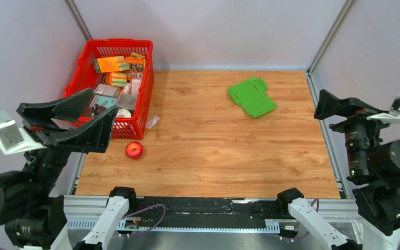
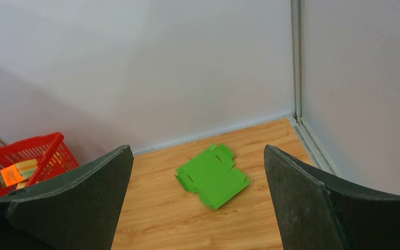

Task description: Fold the paper box

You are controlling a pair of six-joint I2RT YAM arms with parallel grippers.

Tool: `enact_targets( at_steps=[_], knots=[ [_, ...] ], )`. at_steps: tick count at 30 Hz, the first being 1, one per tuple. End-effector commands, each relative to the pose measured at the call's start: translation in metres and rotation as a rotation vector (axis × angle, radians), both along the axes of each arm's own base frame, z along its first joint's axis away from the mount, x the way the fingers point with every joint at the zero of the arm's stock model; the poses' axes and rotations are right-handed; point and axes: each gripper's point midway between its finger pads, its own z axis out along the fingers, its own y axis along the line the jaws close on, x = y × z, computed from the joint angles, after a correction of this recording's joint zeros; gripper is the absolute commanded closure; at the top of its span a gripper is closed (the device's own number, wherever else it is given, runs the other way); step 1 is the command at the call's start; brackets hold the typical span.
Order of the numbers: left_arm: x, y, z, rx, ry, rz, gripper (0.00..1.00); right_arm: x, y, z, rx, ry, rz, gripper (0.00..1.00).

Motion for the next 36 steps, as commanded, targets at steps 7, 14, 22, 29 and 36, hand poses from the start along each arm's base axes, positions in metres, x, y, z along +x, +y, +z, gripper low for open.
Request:
enact_targets(
  at_steps=[7, 14, 22, 29, 36],
  knots=[
    [0.093, -0.020, -0.082, 0.047, 0.291, -0.083, 0.23, 0.067, 0.162, -0.105, 0.011, 0.408, 0.733, 0.00],
    [0.132, -0.031, -0.137, 0.089, 0.430, -0.125, 0.20, 0.131, 0.154, -0.210, 0.409, 0.653, 0.698, 0.00],
    [0.159, -0.034, -0.193, 0.218, 0.504, -0.094, 0.21, 0.189, 0.051, -0.332, 0.784, 0.768, 0.127, 0.00],
    [0.175, -0.029, -0.246, 0.324, 0.553, -0.040, 0.22, 0.233, 0.034, -0.373, 0.937, 0.696, 0.056, 0.11],
    [0.183, -0.037, -0.270, 0.330, 0.581, -0.091, 0.23, 0.290, 0.038, -0.413, 1.002, 0.680, 0.122, 0.18]
  ],
)
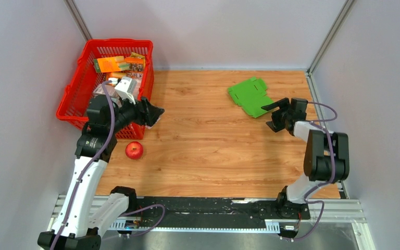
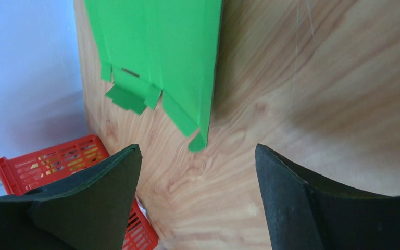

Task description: Fold the paper box

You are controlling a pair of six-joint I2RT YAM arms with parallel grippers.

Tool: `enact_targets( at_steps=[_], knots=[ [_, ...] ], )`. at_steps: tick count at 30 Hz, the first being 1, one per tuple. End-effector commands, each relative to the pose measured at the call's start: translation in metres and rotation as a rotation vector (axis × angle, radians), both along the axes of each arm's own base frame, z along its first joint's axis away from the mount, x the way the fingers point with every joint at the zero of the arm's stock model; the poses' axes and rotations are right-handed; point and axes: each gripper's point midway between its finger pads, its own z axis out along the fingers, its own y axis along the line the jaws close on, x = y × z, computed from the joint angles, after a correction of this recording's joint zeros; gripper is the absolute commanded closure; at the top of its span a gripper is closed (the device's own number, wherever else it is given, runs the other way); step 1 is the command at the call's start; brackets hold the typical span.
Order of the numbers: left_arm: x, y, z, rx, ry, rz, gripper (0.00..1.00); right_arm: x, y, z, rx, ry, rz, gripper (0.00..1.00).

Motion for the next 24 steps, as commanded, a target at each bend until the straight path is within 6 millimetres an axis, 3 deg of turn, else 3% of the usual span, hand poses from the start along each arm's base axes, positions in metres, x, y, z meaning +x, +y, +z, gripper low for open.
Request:
enact_targets(
  at_steps=[1, 6, 9, 10, 12, 13, 15, 17, 18, 24],
  knots=[
    [0.006, -0.007, 0.007, 0.021, -0.071, -0.054, 0.23, 0.055, 0.004, 0.009, 0.049, -0.152, 0.035, 0.20],
    [0.005, -0.001, -0.001, 0.048, -0.070, -0.024, 0.22, 0.076, 0.003, -0.015, 0.082, -0.151, 0.029, 0.27],
    [0.004, -0.003, -0.004, 0.038, -0.063, -0.036, 0.22, 0.085, 0.012, -0.024, 0.143, -0.171, 0.038, 0.46],
    [0.004, -0.005, -0.005, 0.035, -0.058, -0.048, 0.22, 0.085, 0.017, -0.025, 0.165, -0.175, 0.050, 0.59],
    [0.006, -0.007, -0.009, 0.025, -0.035, -0.056, 0.23, 0.082, 0.033, -0.031, 0.206, -0.171, 0.063, 0.72],
    [0.006, -0.009, -0.009, 0.019, -0.029, -0.064, 0.23, 0.079, 0.040, -0.031, 0.217, -0.168, 0.071, 0.84],
    [0.008, -0.012, -0.012, 0.001, -0.010, -0.075, 0.23, 0.062, 0.064, -0.030, 0.255, -0.167, 0.095, 0.90],
    [0.009, -0.016, -0.015, -0.014, 0.005, -0.094, 0.24, 0.049, 0.077, -0.028, 0.280, -0.170, 0.100, 0.90],
    [0.010, -0.017, -0.017, -0.017, 0.015, -0.096, 0.24, 0.029, 0.104, -0.024, 0.315, -0.167, 0.134, 0.90],
    [0.018, -0.023, -0.035, -0.029, 0.105, -0.103, 0.28, -0.042, 0.161, -0.020, 0.347, -0.172, 0.187, 0.93]
  ],
)
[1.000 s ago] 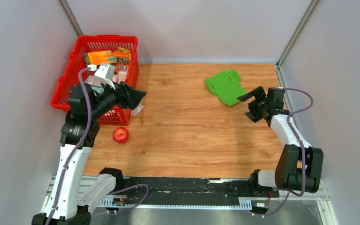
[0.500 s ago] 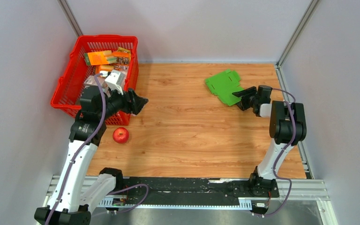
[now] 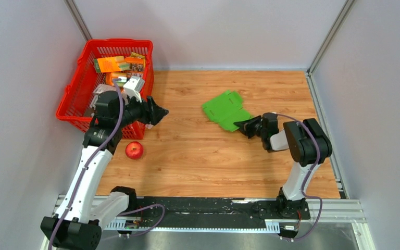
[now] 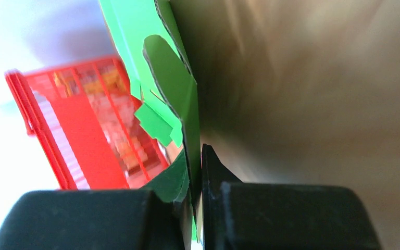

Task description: Fold the paper box

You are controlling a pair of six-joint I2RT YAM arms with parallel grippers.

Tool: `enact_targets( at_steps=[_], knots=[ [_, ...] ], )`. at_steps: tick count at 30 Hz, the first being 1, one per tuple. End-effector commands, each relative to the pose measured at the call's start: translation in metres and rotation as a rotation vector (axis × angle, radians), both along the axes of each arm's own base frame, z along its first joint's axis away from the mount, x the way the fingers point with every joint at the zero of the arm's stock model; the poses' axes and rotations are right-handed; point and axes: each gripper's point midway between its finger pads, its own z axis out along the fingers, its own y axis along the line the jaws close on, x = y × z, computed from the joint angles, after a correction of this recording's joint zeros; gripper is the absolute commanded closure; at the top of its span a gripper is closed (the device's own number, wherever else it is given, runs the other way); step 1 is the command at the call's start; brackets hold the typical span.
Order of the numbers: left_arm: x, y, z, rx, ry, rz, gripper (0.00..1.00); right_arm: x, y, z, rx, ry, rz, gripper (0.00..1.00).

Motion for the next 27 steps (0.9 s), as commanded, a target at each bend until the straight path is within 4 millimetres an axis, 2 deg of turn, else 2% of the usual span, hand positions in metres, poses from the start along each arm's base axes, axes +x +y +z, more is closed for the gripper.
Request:
enact_targets(
  at_steps=[1, 2, 3, 5, 6, 7, 8, 9, 10, 11, 12, 13, 14, 15, 16, 18, 19, 20, 22, 24, 25, 27],
  knots=[
    [0.003, -0.013, -0.002, -0.030, 0.022, -0.036, 0.30, -0.037, 0.029, 0.028, 0.043, -0.091, -0.013, 0.94],
    [0.004, -0.014, -0.008, -0.022, 0.049, -0.032, 0.35, -0.049, 0.033, 0.026, 0.034, -0.090, -0.013, 0.94],
    [0.005, -0.015, -0.012, -0.013, 0.067, -0.027, 0.36, -0.065, 0.047, 0.026, 0.026, -0.095, 0.016, 0.94],
    [0.004, -0.022, -0.022, 0.021, 0.107, -0.030, 0.38, -0.082, 0.044, 0.025, -0.014, -0.108, -0.029, 0.94],
    [0.004, -0.025, -0.026, 0.039, 0.114, -0.034, 0.38, -0.096, 0.055, 0.023, -0.029, -0.107, -0.003, 0.94],
    [0.007, -0.022, -0.032, 0.071, 0.121, 0.004, 0.38, -0.097, 0.050, 0.021, -0.061, -0.116, -0.043, 0.91],
    [0.000, -0.032, -0.043, 0.107, 0.149, -0.017, 0.38, -0.102, 0.052, 0.026, -0.064, -0.130, -0.041, 0.88],
    [-0.002, -0.033, -0.049, 0.134, 0.167, 0.008, 0.38, -0.112, 0.057, 0.021, -0.082, -0.115, -0.020, 0.86],
    [0.004, -0.024, -0.056, 0.185, 0.174, 0.099, 0.39, -0.115, 0.055, 0.020, -0.097, -0.118, -0.036, 0.86],
    [-0.006, -0.032, -0.064, 0.209, 0.194, 0.112, 0.41, -0.122, 0.054, 0.019, -0.103, -0.114, -0.033, 0.86],
    [-0.008, -0.031, -0.072, 0.164, 0.241, 0.196, 0.42, -0.130, 0.060, 0.019, -0.106, -0.115, -0.007, 0.85],
    [-0.014, -0.022, -0.106, 0.183, 0.299, 0.278, 0.41, -0.133, 0.060, 0.019, -0.115, -0.117, -0.008, 0.84],
    [-0.013, -0.029, -0.104, 0.095, 0.272, 0.295, 0.41, -0.139, 0.062, 0.014, -0.131, -0.103, 0.005, 0.83],
    [-0.021, -0.038, -0.114, 0.020, 0.320, 0.314, 0.39, -0.147, 0.070, 0.018, -0.129, -0.115, 0.036, 0.78],
    [-0.027, -0.033, -0.141, 0.030, 0.350, 0.360, 0.33, -0.150, 0.073, 0.018, -0.137, -0.118, 0.051, 0.73],
    [-0.032, -0.043, -0.144, -0.039, 0.345, 0.381, 0.29, -0.159, 0.084, 0.023, -0.183, -0.169, 0.129, 0.61],
    [-0.033, -0.040, -0.152, -0.035, 0.350, 0.407, 0.26, -0.164, 0.090, 0.024, -0.189, -0.183, 0.176, 0.50],
    [-0.032, -0.043, -0.152, -0.049, 0.348, 0.408, 0.24, -0.170, 0.092, 0.021, -0.204, -0.174, 0.208, 0.47],
    [-0.030, -0.049, -0.149, -0.052, 0.354, 0.406, 0.22, -0.186, 0.102, 0.019, -0.222, -0.201, 0.313, 0.34],
    [-0.029, -0.054, -0.155, -0.041, 0.382, 0.407, 0.22, -0.203, 0.120, 0.025, -0.216, -0.257, 0.465, 0.33],
    [-0.028, -0.057, -0.154, -0.041, 0.381, 0.407, 0.22, -0.219, 0.134, 0.030, -0.211, -0.320, 0.606, 0.33],
    [-0.026, -0.065, -0.157, -0.042, 0.378, 0.402, 0.22, -0.238, 0.140, 0.029, -0.202, -0.328, 0.723, 0.32]
  ],
)
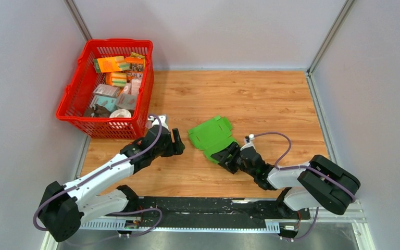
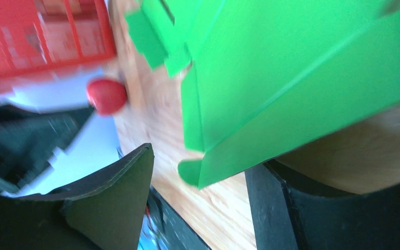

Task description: Fold the paper box

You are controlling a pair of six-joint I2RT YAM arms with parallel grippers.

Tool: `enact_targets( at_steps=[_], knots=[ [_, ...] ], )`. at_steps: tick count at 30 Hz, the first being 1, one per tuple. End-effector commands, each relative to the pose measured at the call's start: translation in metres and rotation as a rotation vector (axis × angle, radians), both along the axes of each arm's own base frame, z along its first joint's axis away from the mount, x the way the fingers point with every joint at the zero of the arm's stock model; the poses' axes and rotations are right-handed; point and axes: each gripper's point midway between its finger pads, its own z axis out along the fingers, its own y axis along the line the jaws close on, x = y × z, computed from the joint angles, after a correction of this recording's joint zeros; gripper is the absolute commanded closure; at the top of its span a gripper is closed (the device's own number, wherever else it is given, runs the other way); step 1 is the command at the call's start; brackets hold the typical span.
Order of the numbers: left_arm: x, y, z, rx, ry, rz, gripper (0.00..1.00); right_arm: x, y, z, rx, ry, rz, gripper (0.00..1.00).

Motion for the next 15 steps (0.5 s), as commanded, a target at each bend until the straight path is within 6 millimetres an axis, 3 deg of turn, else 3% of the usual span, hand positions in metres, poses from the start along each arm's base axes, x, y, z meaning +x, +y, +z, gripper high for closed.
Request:
enact_targets(
  at_steps=[1, 2, 4, 7, 9, 10, 11, 12, 14, 15],
  knots=[
    [0.027, -0.023, 0.030, -0.100, -0.098, 0.069, 0.22, -0.050, 0.015, 0.000, -0.023, -0.079, 0.335, 0.32],
    [0.028, -0.029, 0.023, -0.089, -0.080, 0.060, 0.22, -0.051, 0.013, 0.012, 0.024, -0.117, 0.323, 0.31],
    [0.033, -0.039, 0.022, -0.088, -0.058, 0.045, 0.22, -0.053, -0.002, 0.007, -0.012, -0.122, 0.301, 0.27],
    [0.038, -0.054, 0.003, -0.042, -0.003, 0.025, 0.25, -0.053, -0.026, 0.008, -0.174, -0.136, 0.286, 0.27],
    [0.041, -0.060, -0.001, -0.037, -0.001, 0.022, 0.27, -0.054, -0.043, 0.030, -0.219, -0.191, 0.263, 0.23],
    [0.046, -0.063, -0.006, -0.030, 0.000, 0.027, 0.28, -0.046, -0.054, 0.037, -0.256, -0.221, 0.198, 0.22],
    [0.048, -0.065, -0.009, -0.026, 0.003, 0.031, 0.28, -0.051, -0.069, 0.033, -0.306, -0.203, 0.180, 0.20],
    [0.049, -0.067, -0.012, -0.017, 0.010, 0.029, 0.28, -0.043, -0.077, 0.062, -0.278, -0.295, 0.120, 0.17],
    [0.054, -0.074, -0.023, 0.009, 0.042, 0.018, 0.29, -0.039, -0.101, 0.068, -0.319, -0.323, 0.025, 0.15],
    [0.055, -0.078, -0.025, 0.014, 0.050, 0.008, 0.29, -0.039, -0.108, 0.090, -0.278, -0.388, -0.007, 0.12]
  ],
)
